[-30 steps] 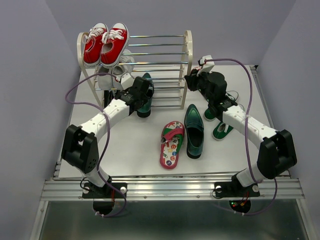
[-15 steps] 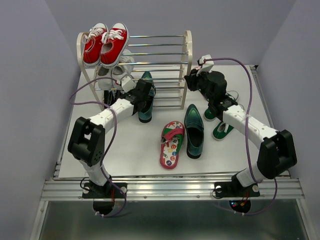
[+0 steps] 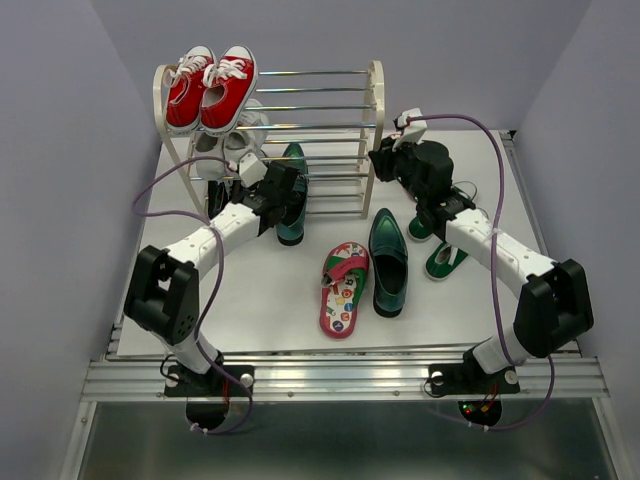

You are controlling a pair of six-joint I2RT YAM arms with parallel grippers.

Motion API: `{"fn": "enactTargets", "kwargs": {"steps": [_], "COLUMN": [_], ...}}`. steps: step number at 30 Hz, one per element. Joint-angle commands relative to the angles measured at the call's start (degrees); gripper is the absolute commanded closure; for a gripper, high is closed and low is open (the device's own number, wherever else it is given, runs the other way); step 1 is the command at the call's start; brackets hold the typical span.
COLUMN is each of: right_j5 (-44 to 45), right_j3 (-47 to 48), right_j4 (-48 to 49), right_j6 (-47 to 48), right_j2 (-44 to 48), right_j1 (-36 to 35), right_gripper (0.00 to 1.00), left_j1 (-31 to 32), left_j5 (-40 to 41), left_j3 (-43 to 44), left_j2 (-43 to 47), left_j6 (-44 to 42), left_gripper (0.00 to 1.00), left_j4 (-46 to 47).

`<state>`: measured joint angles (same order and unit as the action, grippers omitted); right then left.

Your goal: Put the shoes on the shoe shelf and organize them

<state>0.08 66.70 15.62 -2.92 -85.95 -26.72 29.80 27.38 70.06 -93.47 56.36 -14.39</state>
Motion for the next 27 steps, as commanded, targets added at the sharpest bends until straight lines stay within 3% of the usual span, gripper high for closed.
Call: {"fn": "enactTargets", "kwargs": {"steps": [1, 5, 8, 10, 11, 12, 15, 17, 20, 27], "right_j5": [-2.71, -2.45, -2.36, -1.92, -1.57, -0.79, -0.34, -0.34, -0.34, -0.34], "right_j3": [2.03, 2.12, 2.21, 2.38, 2.39, 2.47, 2.91, 3.09, 3.0, 1.68], "right_j4": [-2.7, -2.96, -3.66, -4.71, -5.07, -6.11, -7.79, -8.41, -9.29, -10.43], "right_j6": [0.02, 0.02, 0.02, 0.28, 0.28, 0.37, 0.2, -0.07, -0.6, -1.39], "right_j2": [-0.71, -0.62, -0.36, -0.01, 0.08, 0.26, 0.87, 1.31, 2.37, 4.91], "right_j1": [-0.79, -0.79, -0.79, -0.79, -0.79, -0.79, -0.79, -0.79, -0.79, -0.79], "right_gripper": [0.93, 0.91, 0.86, 0.77, 0.7, 0.53, 0.33, 0.26, 0.0, 0.0], "left_j1": [0.69, 2.71, 4.12, 5.18, 5.44, 5.88, 6.23, 6.5, 6.85, 7.03], "left_j5": [-2.5, -3.64, -3.73, -4.08, -4.17, -4.26, -4.35, -4.35, -4.52, -3.21], "left_j3": [-2.82, -5.28, -7.22, -9.05, -9.76, -10.38, -12.93, -15.21, -17.85, -22.5], "left_j2": [4.52, 7.77, 9.62, 11.81, 12.6, 14.09, 17.34, 19.02, 21.22, 18.77], "left_j6": [-1.69, -5.02, -5.99, -6.44, -6.61, -6.87, -6.96, -7.14, -8.54, -20.31], "left_gripper": [0.34, 0.15, 0.11, 0.09, 0.07, 0.07, 0.04, 0.02, 0.01, 0.01], "left_j4": [-0.28, -0.11, -0.55, -0.55, -0.55, -0.55, -1.25, -1.08, -0.11, 10.49]}}
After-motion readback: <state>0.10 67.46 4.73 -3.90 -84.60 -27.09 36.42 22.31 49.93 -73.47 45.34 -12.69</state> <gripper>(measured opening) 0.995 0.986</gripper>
